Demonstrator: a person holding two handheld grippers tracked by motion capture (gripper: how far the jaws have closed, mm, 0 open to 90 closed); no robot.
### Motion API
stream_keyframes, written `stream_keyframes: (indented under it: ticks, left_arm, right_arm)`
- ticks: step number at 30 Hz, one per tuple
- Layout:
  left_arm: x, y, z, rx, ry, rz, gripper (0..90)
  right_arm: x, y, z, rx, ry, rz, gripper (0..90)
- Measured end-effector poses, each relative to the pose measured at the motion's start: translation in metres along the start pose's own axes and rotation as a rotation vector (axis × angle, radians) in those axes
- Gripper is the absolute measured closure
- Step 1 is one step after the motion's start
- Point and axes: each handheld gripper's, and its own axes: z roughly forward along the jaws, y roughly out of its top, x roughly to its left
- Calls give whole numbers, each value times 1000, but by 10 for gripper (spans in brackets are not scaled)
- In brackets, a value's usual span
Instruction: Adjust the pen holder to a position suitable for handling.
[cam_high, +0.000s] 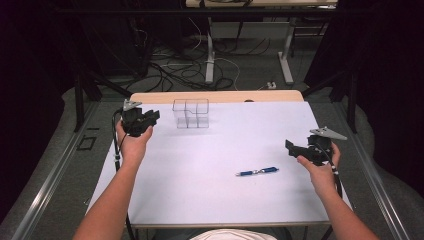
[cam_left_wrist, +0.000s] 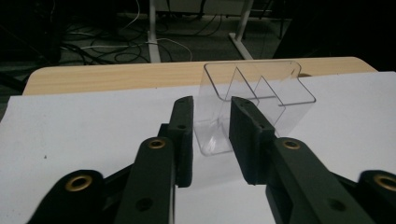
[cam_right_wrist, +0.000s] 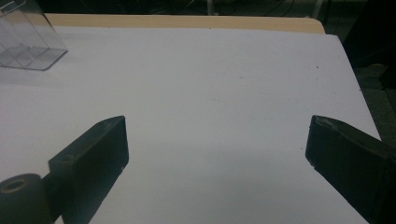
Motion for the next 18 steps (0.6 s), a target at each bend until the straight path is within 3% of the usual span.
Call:
stream_keyframes:
  ticks: [12, 15, 16, 18]
  left_arm:
    - [-10, 33, 25, -1, -10, -6, 896]
    - [-10, 36, 30, 6, -1, -2, 898]
    - [-10, 38, 36, 9, 3, -4, 899]
    - [-10, 40, 40, 5, 13, -3, 899]
  right_arm:
    - [-4, -1, 0, 3, -11, 9, 55]
    - [-3, -2, 2, -21, -26, 19, 54]
    - [-4, -1, 0, 3, -19, 22, 54]
    - [-5, -2, 0, 3, -16, 16, 54]
